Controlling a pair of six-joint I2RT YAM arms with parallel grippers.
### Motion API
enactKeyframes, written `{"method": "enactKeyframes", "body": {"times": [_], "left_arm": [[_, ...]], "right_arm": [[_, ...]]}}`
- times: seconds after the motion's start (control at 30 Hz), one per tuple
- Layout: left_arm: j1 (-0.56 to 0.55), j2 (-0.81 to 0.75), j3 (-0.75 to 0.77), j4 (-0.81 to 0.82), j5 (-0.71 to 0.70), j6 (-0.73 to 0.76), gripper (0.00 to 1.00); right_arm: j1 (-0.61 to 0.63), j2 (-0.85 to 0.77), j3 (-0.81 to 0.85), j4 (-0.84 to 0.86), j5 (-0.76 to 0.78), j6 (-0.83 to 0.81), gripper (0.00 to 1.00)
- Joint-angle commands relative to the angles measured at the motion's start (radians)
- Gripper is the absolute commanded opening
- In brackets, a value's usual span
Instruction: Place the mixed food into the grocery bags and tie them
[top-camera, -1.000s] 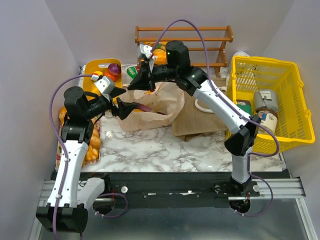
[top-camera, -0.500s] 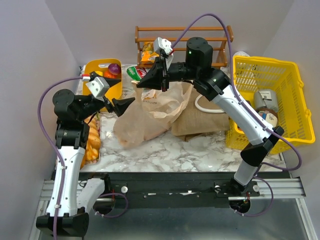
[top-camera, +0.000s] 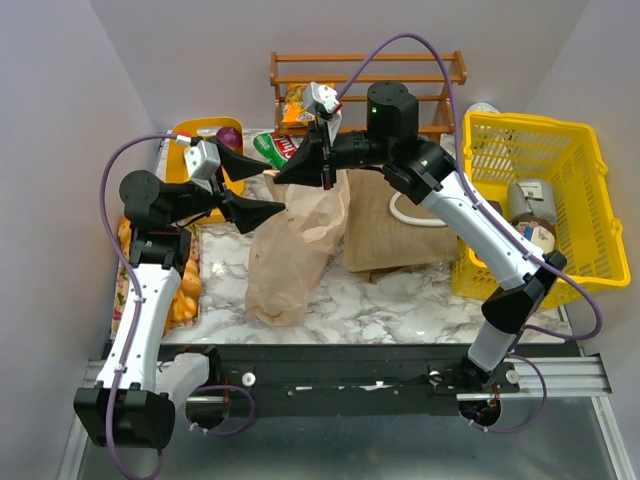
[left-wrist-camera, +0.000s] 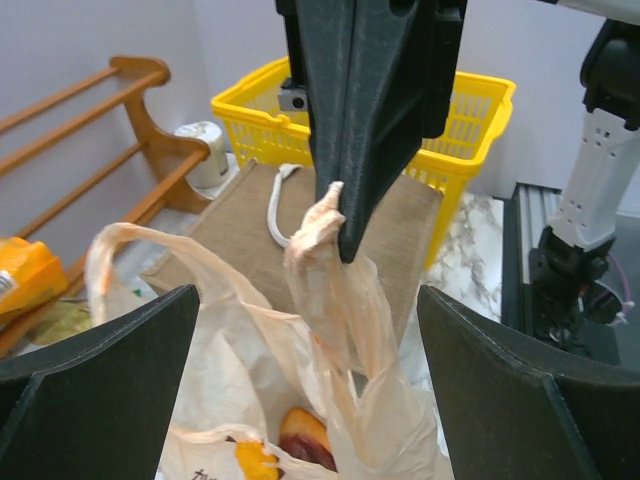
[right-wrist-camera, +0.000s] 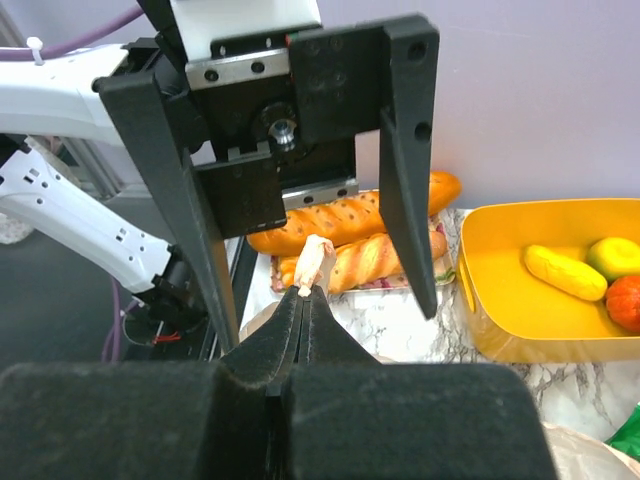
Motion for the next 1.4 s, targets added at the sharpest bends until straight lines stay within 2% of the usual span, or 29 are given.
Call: {"method": "enactKeyframes", "body": {"times": [0.0, 0.3, 0.43, 0.63, 0.77, 1.13, 1.23, 1.27, 1.37], "left_arm": [[-0.034, -0.030, -0.053, -0.168, 0.031, 0.094, 0.99], [-0.129, -0.027, -0.214, -0.170, -0.048, 0.082, 0.99], [-0.174, -0.051, -0.282, -0.086, -0.133, 0.042, 0.96], [-0.209, -0.082, -0.394, 0.172, -0.301, -0.108, 0.86], [-0.221, -0.105, -0.467, 0.287, -0.421, -0.152, 0.73], [-0.260, -0.015, -0.520, 0.480, -0.479, -0.251, 0.52], [-0.280, 0.024, -0.515, 0.499, -0.458, -0.260, 0.32], [-0.281, 0.029, -0.514, 0.493, -0.453, -0.261, 0.20], [-0.281, 0.018, -0.526, 0.458, -0.456, -0.252, 0.00]], "right_arm": [[-0.001, -0.009, 0.025, 0.020, 0.023, 0.028, 0.01], [-0.001, 0.028, 0.046, 0.073, 0.046, 0.083, 0.01], [0.001, 0.042, 0.040, 0.093, 0.057, 0.101, 0.01], [0.011, 0.049, 0.002, 0.116, 0.084, 0.103, 0.01], [0.015, 0.048, -0.035, 0.129, 0.093, 0.109, 0.01], [0.015, 0.034, -0.095, 0.159, 0.150, 0.144, 0.01], [0.015, 0.029, -0.098, 0.169, 0.193, 0.160, 0.01], [0.015, 0.028, -0.100, 0.169, 0.213, 0.163, 0.01], [0.012, 0.017, -0.098, 0.166, 0.293, 0.174, 0.01]]}}
